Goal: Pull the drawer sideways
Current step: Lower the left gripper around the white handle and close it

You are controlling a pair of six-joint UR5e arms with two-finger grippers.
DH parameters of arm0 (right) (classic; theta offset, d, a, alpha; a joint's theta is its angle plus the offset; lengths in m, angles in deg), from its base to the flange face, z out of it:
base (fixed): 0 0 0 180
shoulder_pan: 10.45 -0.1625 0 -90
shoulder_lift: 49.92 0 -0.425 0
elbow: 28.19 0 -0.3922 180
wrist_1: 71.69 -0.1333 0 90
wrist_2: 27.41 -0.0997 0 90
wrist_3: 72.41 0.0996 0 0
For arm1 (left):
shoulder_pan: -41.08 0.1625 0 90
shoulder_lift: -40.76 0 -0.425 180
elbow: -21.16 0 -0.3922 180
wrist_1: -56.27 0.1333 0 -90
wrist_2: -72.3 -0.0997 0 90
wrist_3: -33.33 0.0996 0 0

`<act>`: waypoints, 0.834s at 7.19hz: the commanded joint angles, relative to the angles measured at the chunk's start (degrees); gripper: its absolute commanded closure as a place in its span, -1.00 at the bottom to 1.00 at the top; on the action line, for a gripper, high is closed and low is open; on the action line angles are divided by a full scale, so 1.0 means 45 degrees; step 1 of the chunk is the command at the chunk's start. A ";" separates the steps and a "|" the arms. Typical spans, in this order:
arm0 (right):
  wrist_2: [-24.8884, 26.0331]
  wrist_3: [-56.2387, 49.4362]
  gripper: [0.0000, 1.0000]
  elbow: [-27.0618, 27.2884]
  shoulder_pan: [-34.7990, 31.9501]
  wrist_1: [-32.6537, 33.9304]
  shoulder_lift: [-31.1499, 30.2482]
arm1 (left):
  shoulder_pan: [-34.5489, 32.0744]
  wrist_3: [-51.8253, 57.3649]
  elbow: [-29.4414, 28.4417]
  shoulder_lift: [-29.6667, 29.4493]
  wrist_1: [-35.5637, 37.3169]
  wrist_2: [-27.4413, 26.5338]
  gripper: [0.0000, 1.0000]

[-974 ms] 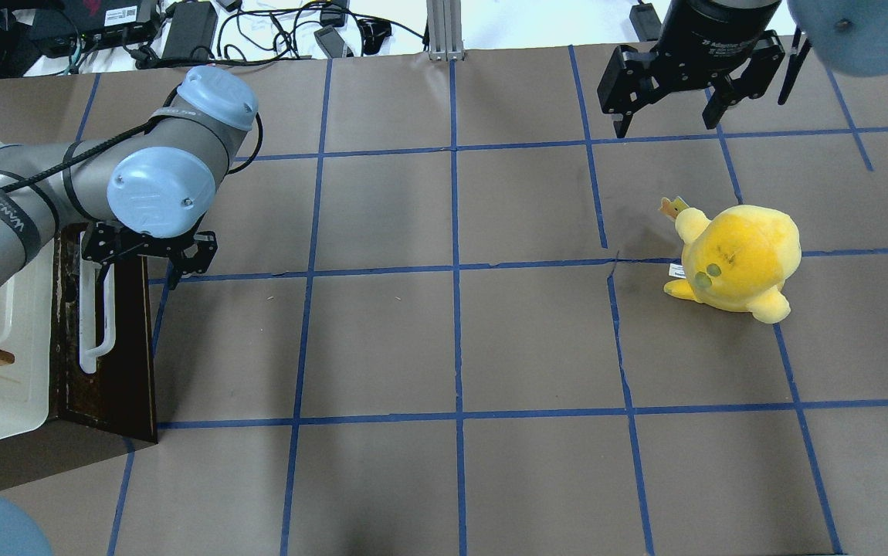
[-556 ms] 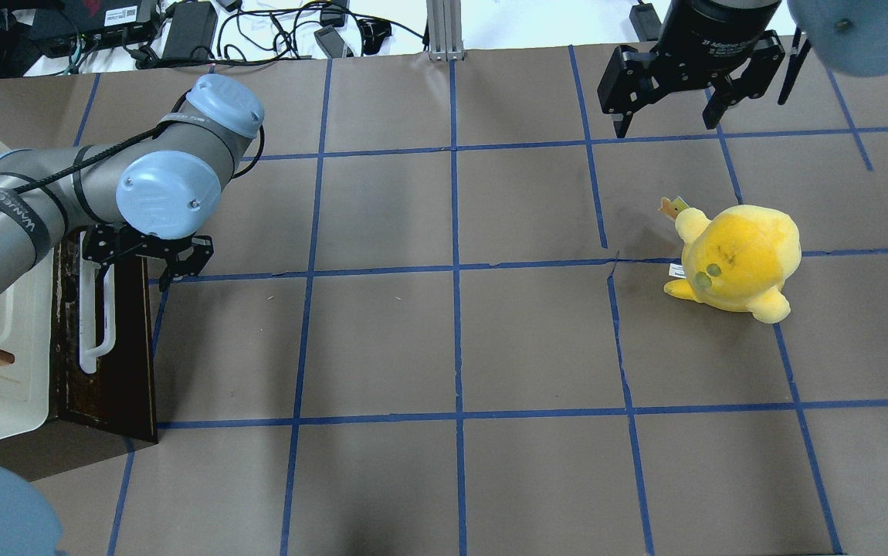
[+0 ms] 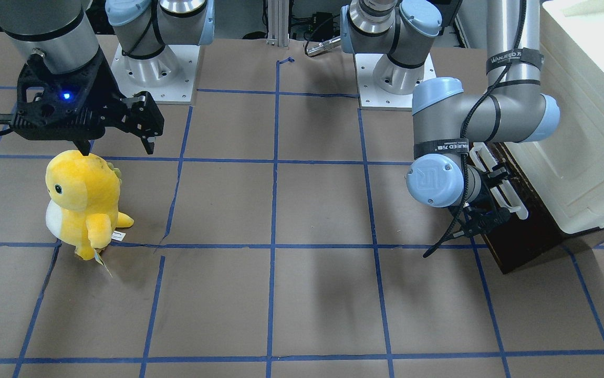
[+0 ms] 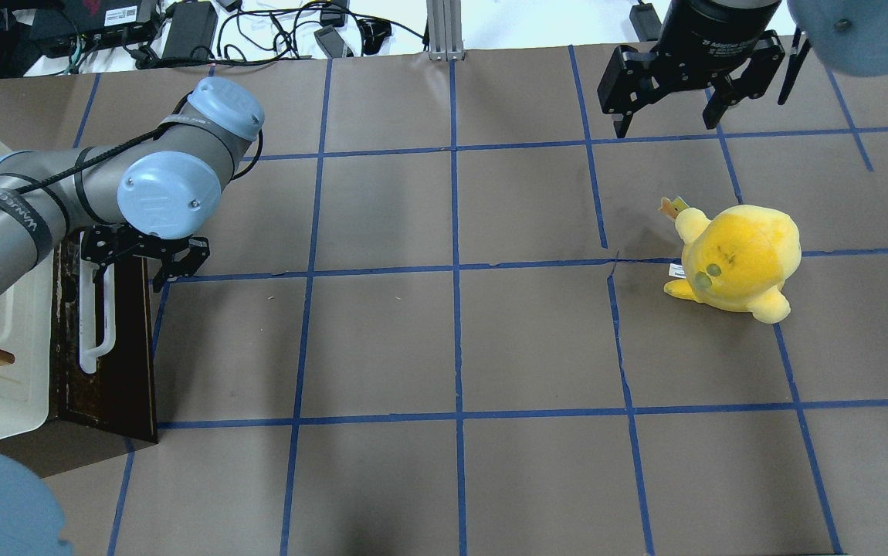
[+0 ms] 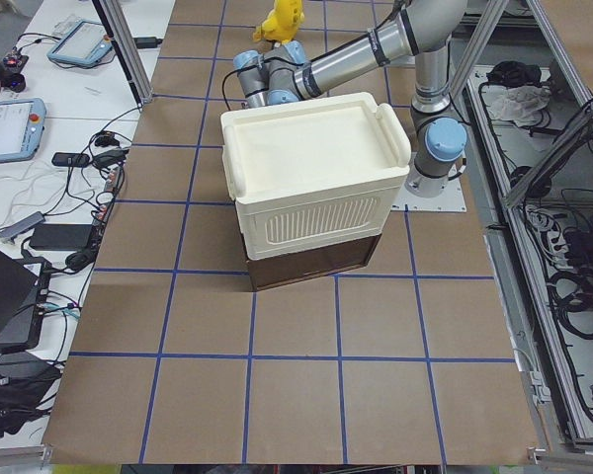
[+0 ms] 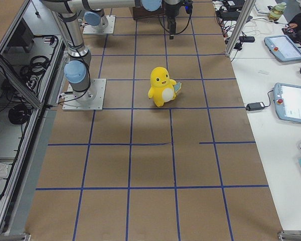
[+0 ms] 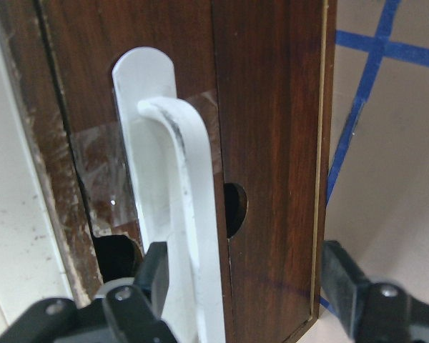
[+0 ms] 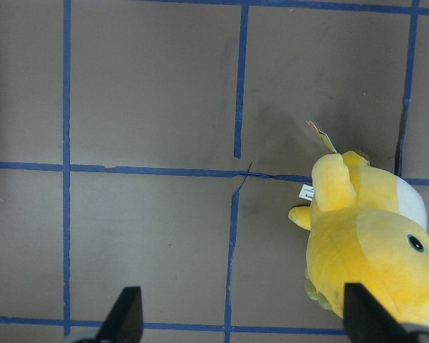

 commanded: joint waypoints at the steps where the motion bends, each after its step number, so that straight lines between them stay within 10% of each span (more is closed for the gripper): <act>1: 0.0015 0.0000 -1.00 0.0000 0.0000 0.0000 0.0000 | 0.0081 -0.0065 -0.0009 -0.0119 0.0059 0.0188 -0.44; 6: -0.0005 0.0000 -1.00 0.0000 0.0000 0.0000 0.0000 | 0.0081 -0.0027 0.0010 -0.0003 -0.0097 0.0189 -0.31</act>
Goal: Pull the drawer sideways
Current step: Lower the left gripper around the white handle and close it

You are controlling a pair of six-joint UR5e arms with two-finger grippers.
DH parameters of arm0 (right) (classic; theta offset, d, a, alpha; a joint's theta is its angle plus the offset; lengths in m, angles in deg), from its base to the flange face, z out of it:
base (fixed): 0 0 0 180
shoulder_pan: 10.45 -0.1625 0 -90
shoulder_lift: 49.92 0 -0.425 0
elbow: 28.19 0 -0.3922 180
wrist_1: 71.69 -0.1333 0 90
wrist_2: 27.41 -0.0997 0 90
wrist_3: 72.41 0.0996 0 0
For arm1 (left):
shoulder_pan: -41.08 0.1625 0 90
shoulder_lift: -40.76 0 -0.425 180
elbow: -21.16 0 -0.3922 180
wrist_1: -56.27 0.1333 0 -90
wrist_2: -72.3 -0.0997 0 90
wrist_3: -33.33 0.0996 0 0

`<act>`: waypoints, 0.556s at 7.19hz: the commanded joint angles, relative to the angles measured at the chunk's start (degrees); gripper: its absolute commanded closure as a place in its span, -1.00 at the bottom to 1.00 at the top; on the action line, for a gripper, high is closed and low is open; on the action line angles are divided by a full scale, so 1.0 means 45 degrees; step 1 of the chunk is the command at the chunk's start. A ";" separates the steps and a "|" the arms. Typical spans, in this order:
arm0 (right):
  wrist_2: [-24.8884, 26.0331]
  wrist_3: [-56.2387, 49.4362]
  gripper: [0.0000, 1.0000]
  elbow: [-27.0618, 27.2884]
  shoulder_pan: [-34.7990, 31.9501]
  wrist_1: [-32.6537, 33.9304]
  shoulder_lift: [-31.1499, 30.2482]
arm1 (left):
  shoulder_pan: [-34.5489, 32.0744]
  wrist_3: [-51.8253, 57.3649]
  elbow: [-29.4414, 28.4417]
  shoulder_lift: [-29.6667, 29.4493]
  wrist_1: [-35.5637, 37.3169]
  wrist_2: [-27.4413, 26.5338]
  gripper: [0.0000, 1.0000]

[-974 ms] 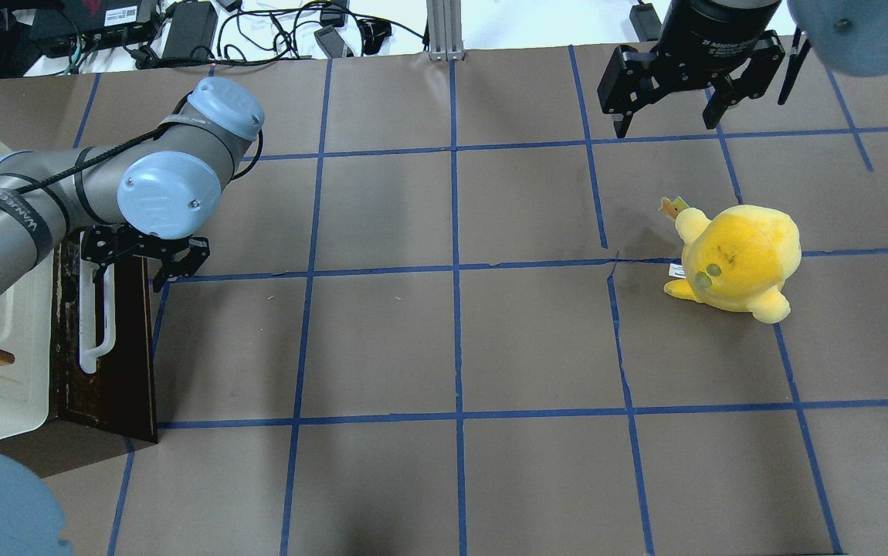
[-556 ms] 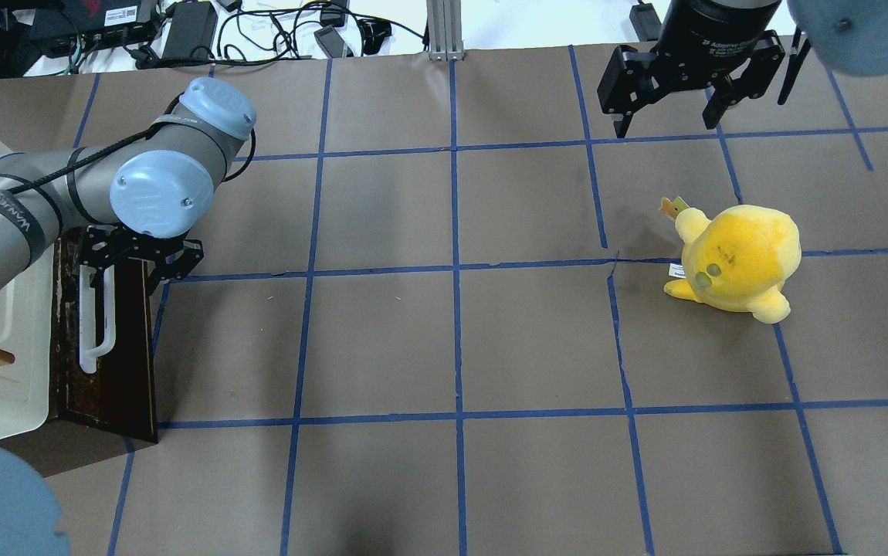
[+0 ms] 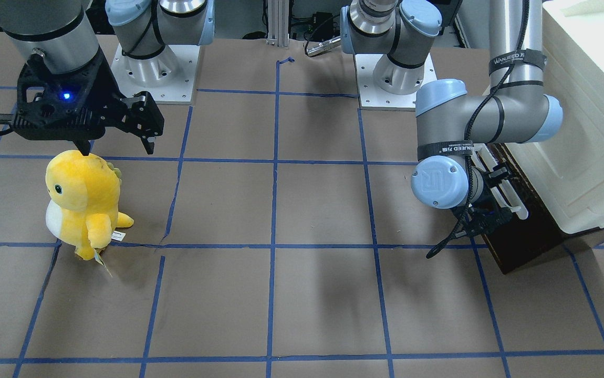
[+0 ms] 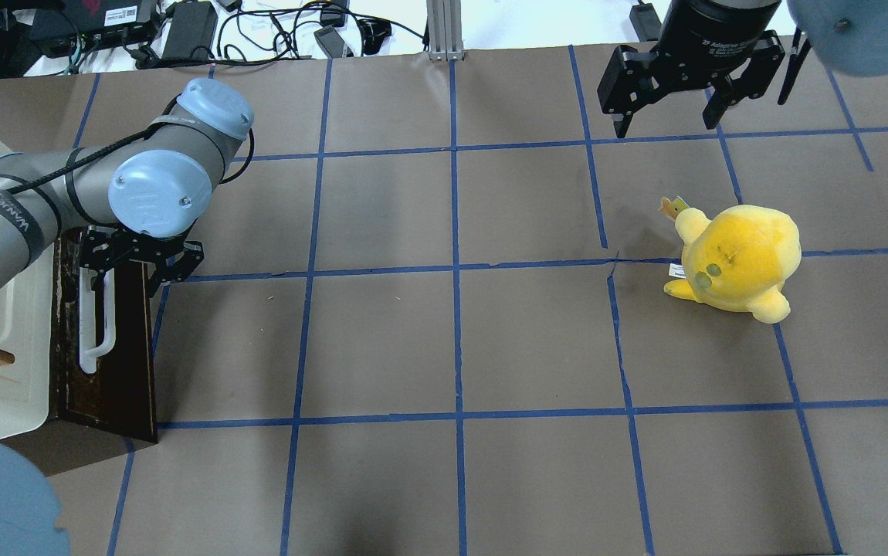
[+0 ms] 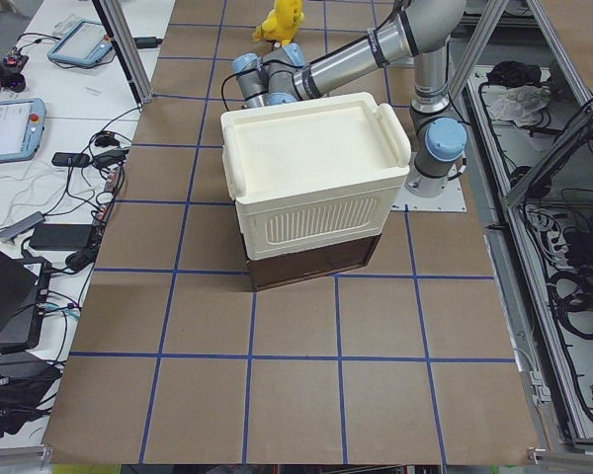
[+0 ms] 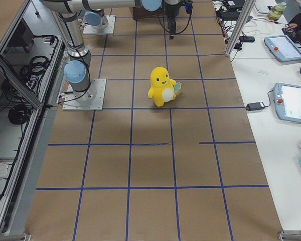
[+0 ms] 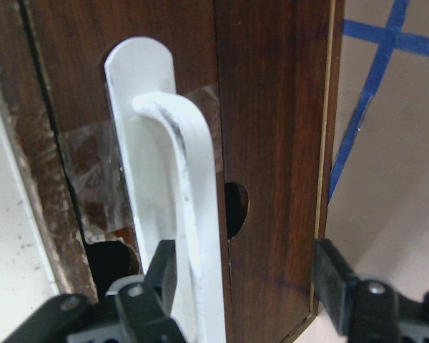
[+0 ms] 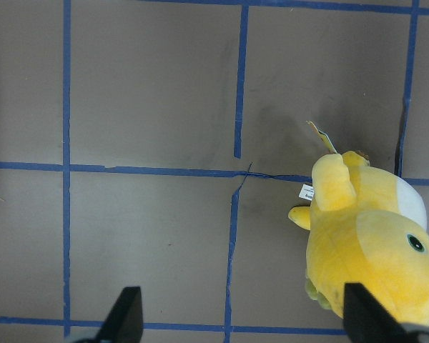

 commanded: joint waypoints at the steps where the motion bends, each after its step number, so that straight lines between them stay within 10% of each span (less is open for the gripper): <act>1: -0.0008 0.0000 -1.00 0.0000 0.0000 0.0000 0.0000 | 0.0000 0.0003 0.0008 0.0017 -0.0053 0.0014 -0.24; 4: -0.0008 0.0000 -1.00 0.0000 0.0000 0.0000 0.0000 | 0.0019 0.0081 0.0281 0.0114 -0.0034 -0.0025 -0.12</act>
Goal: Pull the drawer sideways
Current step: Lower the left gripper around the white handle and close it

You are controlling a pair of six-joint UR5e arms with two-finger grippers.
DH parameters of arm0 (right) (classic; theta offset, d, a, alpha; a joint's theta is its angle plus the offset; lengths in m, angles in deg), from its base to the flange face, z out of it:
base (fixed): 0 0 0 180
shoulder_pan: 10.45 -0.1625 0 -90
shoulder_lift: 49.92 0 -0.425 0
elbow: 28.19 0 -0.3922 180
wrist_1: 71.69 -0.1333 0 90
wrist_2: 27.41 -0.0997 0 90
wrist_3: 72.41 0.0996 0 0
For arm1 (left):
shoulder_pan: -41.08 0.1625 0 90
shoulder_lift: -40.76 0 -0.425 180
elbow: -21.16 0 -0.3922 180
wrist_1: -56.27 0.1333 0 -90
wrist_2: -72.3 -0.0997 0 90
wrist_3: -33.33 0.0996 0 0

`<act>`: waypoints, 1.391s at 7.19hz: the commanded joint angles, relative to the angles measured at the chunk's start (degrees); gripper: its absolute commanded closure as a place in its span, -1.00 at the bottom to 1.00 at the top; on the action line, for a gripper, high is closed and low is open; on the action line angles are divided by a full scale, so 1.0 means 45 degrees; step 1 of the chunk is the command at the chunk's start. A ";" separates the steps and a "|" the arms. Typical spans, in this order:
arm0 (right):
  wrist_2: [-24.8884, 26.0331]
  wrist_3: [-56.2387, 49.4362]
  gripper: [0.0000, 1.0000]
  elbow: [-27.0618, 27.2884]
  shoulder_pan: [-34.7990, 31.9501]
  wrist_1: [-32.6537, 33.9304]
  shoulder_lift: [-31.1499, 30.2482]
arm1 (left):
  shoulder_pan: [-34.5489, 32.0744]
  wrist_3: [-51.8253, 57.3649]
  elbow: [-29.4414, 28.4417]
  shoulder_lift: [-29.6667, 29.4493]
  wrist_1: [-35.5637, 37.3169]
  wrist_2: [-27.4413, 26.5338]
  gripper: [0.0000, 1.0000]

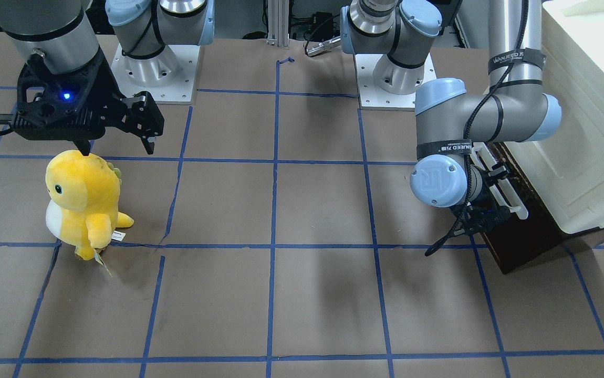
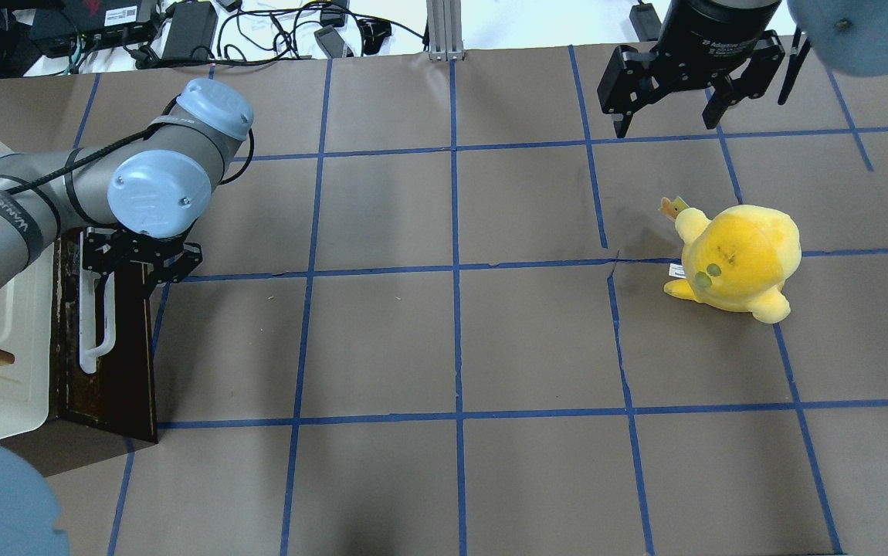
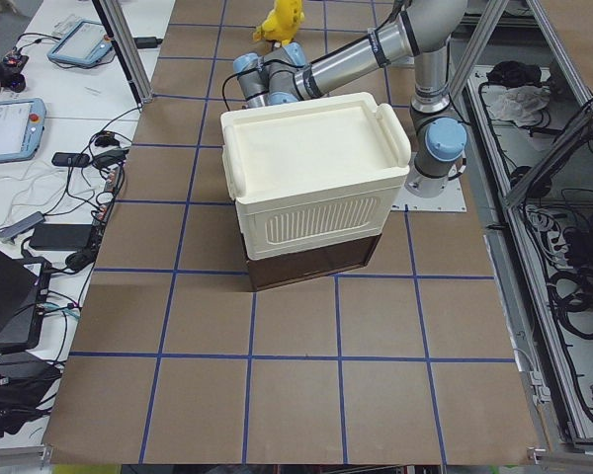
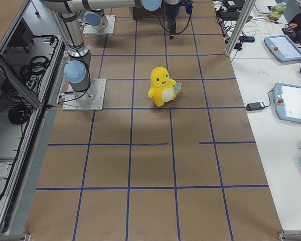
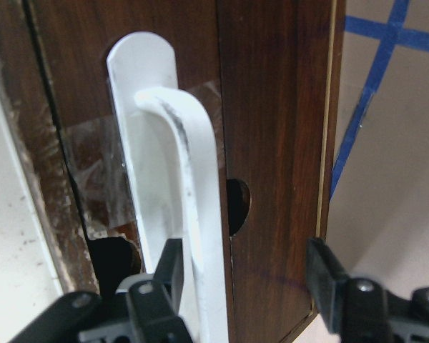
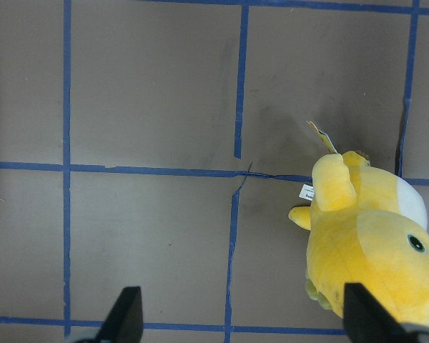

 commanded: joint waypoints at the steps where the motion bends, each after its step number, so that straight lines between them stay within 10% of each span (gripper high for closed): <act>1: 0.0019 0.0000 -1.00 0.0000 0.0000 0.0000 0.0000 | 0.0014 0.0022 0.0105 0.0065 0.0005 -0.0027 -0.12; 10: -0.0001 0.0000 -1.00 0.0000 0.0000 0.0000 0.0000 | 0.0014 0.0061 0.0105 0.0221 -0.0015 -0.0143 0.15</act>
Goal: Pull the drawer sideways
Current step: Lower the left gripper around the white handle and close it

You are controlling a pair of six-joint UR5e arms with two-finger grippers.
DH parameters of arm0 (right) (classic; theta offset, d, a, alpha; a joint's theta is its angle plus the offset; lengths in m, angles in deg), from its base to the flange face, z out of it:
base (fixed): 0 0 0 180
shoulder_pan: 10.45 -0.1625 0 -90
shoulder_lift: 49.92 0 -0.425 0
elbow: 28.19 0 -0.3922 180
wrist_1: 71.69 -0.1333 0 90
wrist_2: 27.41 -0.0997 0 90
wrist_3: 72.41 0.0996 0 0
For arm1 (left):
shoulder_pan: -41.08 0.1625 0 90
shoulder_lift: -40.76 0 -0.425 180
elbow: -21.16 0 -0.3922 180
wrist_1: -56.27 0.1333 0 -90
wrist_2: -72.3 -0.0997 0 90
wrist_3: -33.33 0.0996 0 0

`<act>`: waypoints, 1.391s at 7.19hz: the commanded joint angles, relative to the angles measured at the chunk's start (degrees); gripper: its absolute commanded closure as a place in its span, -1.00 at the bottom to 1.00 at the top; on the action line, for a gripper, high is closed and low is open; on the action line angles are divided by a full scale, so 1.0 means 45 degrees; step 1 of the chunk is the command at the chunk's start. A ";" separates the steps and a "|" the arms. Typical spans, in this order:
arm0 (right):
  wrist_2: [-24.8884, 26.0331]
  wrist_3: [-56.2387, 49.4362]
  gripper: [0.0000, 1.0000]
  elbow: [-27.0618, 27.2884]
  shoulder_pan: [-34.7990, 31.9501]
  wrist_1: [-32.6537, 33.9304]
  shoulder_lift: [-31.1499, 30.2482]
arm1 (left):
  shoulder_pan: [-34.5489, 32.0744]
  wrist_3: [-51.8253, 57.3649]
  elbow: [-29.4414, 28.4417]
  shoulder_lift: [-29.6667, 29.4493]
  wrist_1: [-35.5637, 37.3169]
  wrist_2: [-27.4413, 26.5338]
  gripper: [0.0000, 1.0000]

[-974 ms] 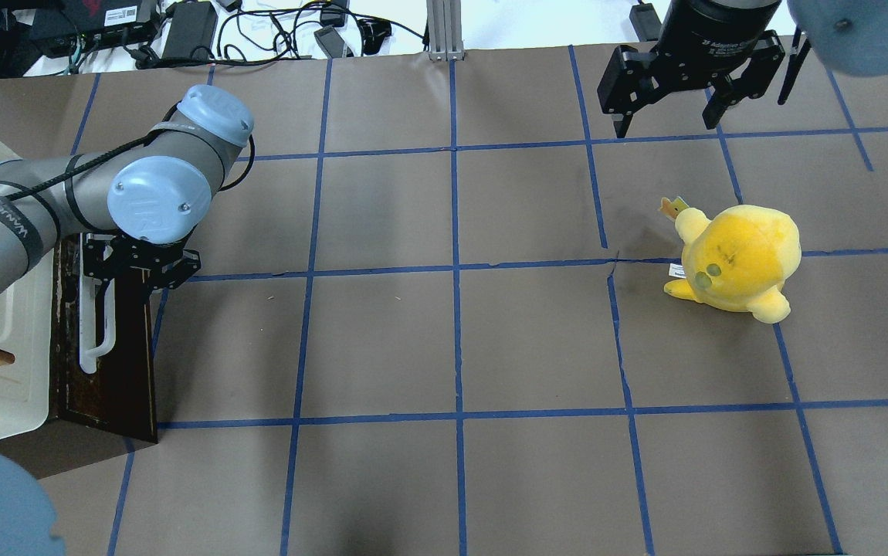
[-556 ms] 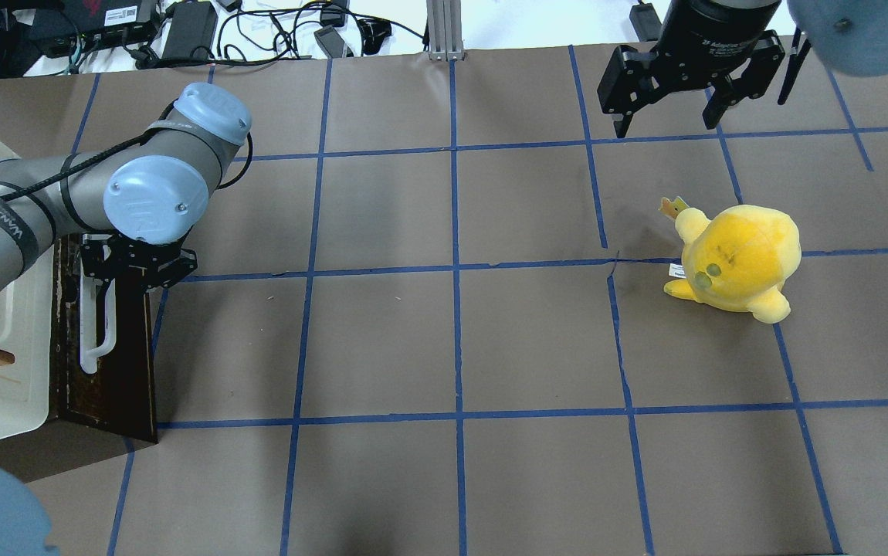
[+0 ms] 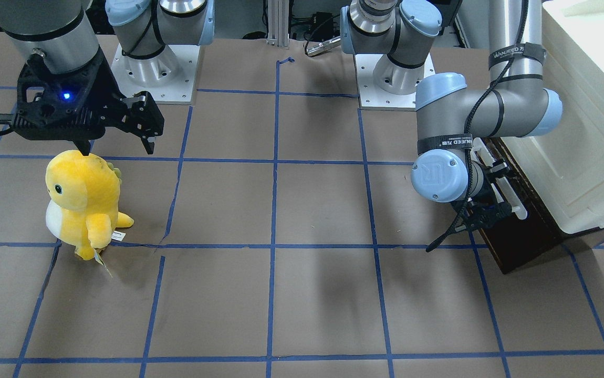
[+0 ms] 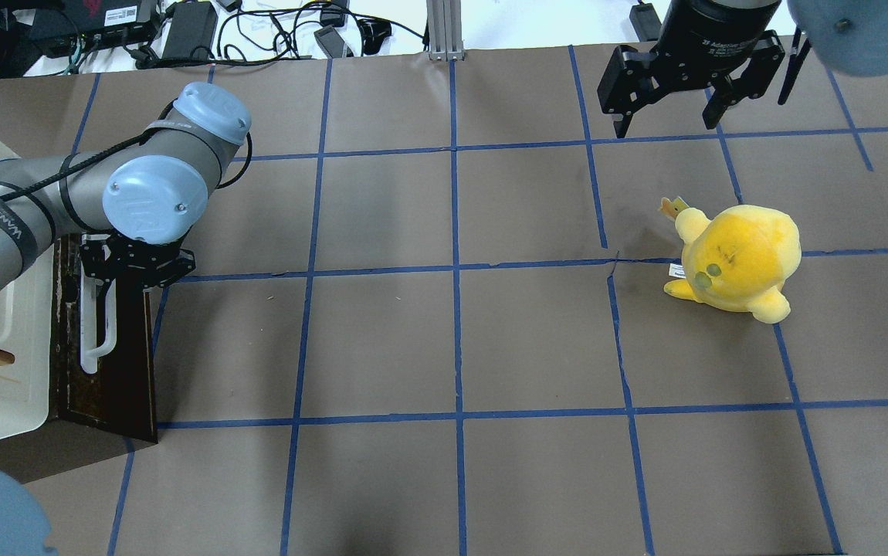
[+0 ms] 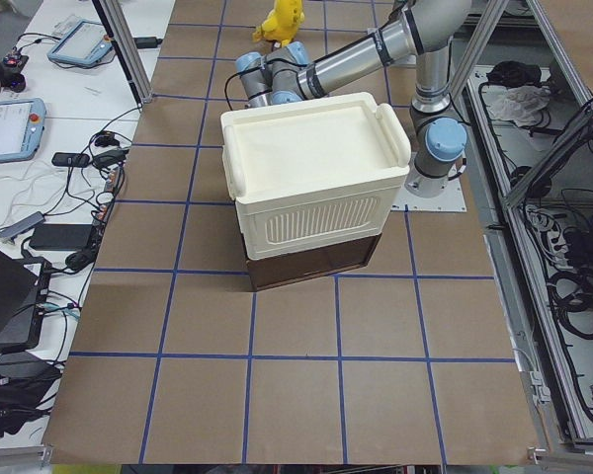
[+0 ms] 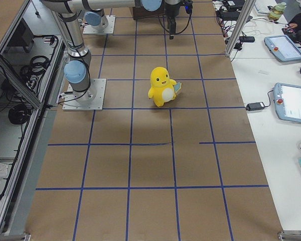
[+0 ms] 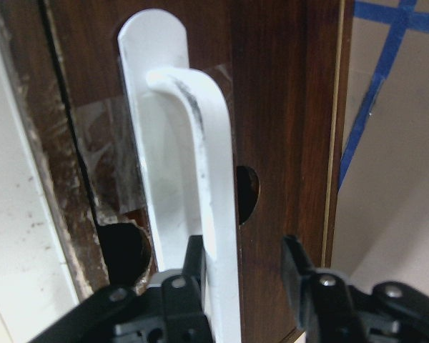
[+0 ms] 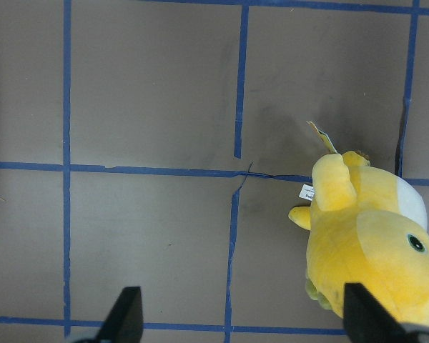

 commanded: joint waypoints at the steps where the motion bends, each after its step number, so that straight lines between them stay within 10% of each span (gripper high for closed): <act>1: -0.0001 0.0000 -1.00 0.0000 0.0000 0.0000 0.0000 | 0.0000 0.0016 0.0000 0.0020 -0.0020 -0.0077 0.15; 10: 0.0018 -0.0019 -1.00 0.0000 0.0000 0.0000 0.0000 | 0.0352 -0.0121 -0.0117 0.0021 -0.0098 0.0099 0.26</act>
